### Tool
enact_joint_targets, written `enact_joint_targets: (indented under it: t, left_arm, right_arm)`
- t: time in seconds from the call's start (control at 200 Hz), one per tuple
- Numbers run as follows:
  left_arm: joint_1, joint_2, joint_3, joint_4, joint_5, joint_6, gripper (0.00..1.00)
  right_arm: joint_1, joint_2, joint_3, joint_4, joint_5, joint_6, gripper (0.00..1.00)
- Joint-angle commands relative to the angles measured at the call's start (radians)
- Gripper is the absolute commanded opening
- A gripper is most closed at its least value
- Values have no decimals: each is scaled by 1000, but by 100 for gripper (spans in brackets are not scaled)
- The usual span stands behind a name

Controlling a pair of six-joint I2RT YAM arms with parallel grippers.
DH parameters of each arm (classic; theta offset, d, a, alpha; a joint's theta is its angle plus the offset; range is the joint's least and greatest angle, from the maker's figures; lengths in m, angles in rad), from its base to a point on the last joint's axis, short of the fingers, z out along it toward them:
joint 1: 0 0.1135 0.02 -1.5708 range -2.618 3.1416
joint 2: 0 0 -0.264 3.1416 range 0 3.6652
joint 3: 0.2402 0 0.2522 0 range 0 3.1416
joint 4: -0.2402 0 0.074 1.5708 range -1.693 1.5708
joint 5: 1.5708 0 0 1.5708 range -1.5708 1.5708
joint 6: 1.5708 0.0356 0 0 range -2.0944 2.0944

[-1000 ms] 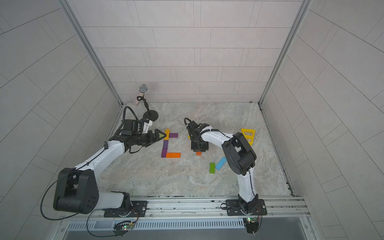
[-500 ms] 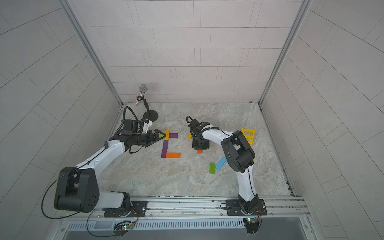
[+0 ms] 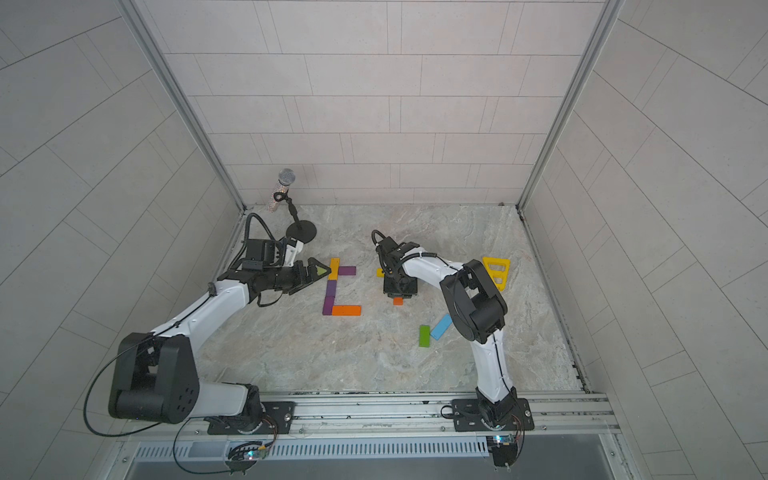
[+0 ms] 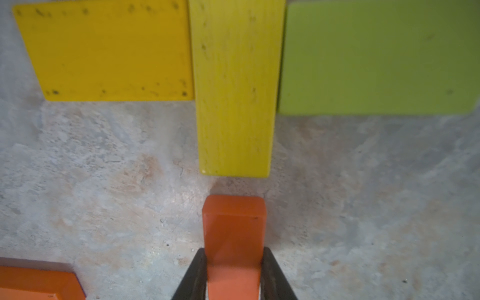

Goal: Assemble the letter t with building blocks
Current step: Assemble the building block at the center of the board.

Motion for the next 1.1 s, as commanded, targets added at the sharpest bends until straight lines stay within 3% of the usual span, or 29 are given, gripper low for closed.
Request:
enact_joint_targets:
  t: [0.0,1.096]
  left_arm:
    - [7,10,17,9,12,-3,100]
    - [16,21,16,8,16,0,100]
  right_arm:
    - [-7,36,7,-5,8,3,19]
    - [-31,73,40,-13,19,-14,19]
